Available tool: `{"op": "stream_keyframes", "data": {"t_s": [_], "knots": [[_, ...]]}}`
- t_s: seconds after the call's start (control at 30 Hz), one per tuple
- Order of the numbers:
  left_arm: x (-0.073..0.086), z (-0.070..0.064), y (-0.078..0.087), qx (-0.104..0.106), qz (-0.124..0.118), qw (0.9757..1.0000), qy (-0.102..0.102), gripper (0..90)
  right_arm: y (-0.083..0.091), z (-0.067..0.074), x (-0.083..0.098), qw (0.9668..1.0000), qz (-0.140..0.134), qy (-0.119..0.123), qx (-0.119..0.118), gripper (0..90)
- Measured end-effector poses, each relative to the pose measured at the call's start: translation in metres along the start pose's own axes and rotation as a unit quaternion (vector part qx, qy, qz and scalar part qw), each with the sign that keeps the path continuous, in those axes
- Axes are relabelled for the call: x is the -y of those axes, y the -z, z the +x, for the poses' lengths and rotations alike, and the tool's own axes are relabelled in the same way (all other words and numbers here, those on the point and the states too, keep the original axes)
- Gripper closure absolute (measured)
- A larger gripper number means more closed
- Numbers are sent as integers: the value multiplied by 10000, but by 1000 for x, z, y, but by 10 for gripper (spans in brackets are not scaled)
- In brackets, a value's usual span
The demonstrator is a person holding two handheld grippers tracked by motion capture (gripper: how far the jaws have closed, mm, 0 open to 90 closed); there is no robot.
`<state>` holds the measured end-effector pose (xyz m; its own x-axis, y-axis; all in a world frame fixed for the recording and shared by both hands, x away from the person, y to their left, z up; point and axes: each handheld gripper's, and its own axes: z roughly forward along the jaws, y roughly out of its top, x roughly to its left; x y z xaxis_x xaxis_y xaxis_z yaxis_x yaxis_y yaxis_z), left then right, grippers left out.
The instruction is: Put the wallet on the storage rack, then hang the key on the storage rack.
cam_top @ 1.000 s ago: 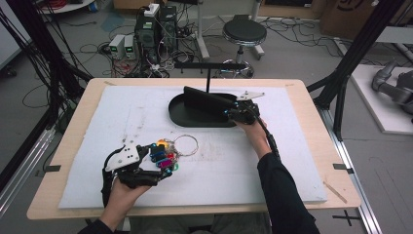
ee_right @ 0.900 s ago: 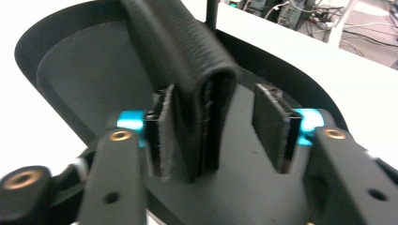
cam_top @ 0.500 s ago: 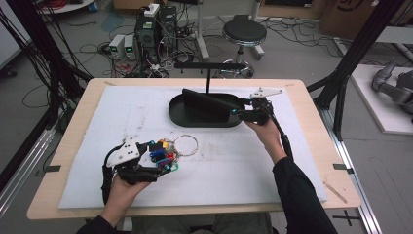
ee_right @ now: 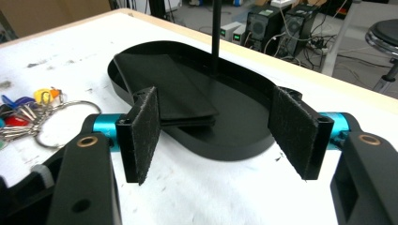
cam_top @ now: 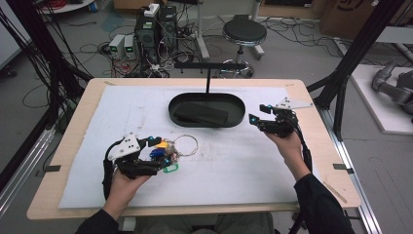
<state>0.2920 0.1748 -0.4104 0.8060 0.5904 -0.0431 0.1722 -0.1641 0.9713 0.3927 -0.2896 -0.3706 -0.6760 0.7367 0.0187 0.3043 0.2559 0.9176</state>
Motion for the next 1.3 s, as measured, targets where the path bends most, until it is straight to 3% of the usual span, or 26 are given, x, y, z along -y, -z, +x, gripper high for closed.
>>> {"op": "stream_keyframes", "data": {"t_s": [0.27,0.53,0.8,1.03,1.2,1.3], "knots": [[0,5,2,-146,-16,9999,12,263,31,4,17,9995,-247,-160,79,329],[-4,9,-5,-187,25,9998,-51,263,50,4,34,9985,-396,-285,249,316],[-6,9,-9,-156,47,9999,-39,263,56,-2,44,9981,-339,-367,361,312],[-7,11,-15,-56,88,9999,39,275,56,-4,47,9986,-195,-298,393,307],[-10,13,-24,171,313,9993,117,257,57,-5,47,9984,-227,-287,438,307],[-10,12,-30,132,421,9990,68,256,55,-5,46,9983,-231,-287,450,307]]}}
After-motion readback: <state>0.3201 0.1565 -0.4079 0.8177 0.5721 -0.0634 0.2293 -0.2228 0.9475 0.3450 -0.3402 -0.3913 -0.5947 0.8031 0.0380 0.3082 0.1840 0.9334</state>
